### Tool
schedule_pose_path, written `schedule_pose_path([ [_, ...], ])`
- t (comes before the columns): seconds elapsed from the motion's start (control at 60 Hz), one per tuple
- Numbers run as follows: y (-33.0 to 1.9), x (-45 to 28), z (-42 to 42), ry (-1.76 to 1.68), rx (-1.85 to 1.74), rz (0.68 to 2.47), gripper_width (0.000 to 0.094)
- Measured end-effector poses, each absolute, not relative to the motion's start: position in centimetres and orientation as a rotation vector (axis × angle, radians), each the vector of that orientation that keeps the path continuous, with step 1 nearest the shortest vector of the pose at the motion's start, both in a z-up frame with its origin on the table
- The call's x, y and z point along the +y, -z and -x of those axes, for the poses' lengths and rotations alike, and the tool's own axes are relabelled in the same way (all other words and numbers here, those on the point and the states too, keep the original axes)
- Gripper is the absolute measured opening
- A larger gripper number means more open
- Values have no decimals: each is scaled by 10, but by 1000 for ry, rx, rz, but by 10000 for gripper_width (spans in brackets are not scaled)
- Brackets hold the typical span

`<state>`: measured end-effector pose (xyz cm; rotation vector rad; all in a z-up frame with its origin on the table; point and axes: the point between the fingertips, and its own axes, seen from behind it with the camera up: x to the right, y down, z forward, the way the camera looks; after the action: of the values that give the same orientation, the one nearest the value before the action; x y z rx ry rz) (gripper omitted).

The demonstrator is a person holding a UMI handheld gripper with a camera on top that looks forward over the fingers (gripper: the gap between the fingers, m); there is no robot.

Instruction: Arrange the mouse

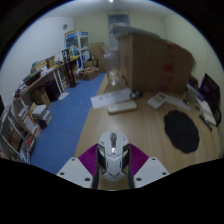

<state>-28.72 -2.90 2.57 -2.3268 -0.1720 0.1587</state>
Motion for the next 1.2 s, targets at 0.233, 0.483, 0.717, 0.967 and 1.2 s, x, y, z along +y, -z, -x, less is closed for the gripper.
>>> schedule_pose_path([
  [0.233,-187,39,199,-101,-85,2058,399],
  [0.483,-103,100,30,-3,-54,2143,400],
  [0.717,19,92,6,-77,-106,2345,416],
  [0.967,16,86,10,-125,-163,2396,729],
  [1.2,-30,18,19,-188,-103,2422,838],
])
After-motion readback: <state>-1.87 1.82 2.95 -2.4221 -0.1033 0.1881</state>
